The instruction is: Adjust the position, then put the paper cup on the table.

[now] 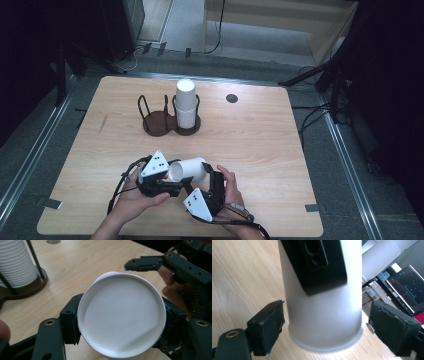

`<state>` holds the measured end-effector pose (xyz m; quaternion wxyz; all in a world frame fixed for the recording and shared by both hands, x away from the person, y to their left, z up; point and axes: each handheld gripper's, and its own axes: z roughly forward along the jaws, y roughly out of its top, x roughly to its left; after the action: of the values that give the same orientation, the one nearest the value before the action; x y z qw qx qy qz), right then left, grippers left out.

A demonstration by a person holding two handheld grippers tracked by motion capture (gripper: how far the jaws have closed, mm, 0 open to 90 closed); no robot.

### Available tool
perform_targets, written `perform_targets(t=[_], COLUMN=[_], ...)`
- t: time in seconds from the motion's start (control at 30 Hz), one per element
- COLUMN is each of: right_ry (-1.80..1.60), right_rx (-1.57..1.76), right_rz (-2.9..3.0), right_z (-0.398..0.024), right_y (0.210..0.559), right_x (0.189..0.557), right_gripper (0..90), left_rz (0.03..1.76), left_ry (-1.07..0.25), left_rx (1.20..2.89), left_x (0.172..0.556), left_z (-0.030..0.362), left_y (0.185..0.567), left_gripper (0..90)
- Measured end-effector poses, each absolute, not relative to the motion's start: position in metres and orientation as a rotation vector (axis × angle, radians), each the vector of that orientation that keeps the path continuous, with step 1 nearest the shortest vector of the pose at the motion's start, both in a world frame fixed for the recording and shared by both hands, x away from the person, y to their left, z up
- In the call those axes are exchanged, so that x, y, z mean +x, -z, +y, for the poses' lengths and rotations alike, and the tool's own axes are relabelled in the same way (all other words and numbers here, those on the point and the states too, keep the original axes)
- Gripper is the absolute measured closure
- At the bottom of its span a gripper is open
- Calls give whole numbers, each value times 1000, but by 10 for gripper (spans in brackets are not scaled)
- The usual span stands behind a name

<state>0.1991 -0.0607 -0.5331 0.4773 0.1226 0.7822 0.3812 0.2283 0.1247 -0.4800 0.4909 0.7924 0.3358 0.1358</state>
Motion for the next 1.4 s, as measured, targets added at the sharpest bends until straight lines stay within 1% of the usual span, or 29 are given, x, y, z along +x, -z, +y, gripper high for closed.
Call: perform_targets(t=[0.13, 0.17, 0.3, 0.37, 0.4, 0.5, 0.67, 0.77, 0.87, 0.97, 1.07, 1.1, 1.23, 1.4], right_ry=[-955, -972, -1011, -1020, -1033, -1053, -1063, -1070, -1066, -1073, -1069, -1068, -1090, -1136], right_rx=[332, 349, 393, 402, 425, 443, 467, 485, 516, 562, 600, 608, 651, 708], right_rz=[1904, 1906, 1907, 1906, 1910, 1910, 1917, 1919, 1913, 1906, 1915, 1915, 1906, 1890], right_z=[-63, -64, -67, -68, -69, -71, -72, -73, -74, -75, -76, -77, -79, -81], right_y=[530, 528, 525, 524, 524, 522, 522, 523, 523, 522, 522, 522, 520, 515], right_x=[200, 201, 203, 203, 204, 206, 207, 208, 209, 211, 214, 214, 216, 218], right_gripper=[130, 128, 128, 128, 127, 127, 127, 127, 127, 127, 127, 127, 127, 127], left_rz=[807, 829, 852, 850, 869, 892, 927, 948, 936, 914, 909, 907, 894, 867], left_ry=[-368, -384, -380, -379, -426, -466, -487, -484, -478, -482, -453, -443, -457, -509], left_rx=[1885, 1855, 1805, 1811, 1800, 1763, 1776, 1746, 1689, 1676, 1630, 1569, 1479, 1438], left_x=[229, 231, 233, 233, 233, 234, 235, 236, 237, 239, 242, 242, 242, 242], left_z=[128, 131, 137, 138, 140, 143, 145, 147, 150, 152, 154, 156, 158, 157], left_y=[479, 480, 480, 479, 479, 480, 480, 481, 483, 486, 489, 492, 495, 495], left_gripper=[328, 327, 327, 324, 322, 320, 321, 322, 322, 321, 319, 319, 320, 321])
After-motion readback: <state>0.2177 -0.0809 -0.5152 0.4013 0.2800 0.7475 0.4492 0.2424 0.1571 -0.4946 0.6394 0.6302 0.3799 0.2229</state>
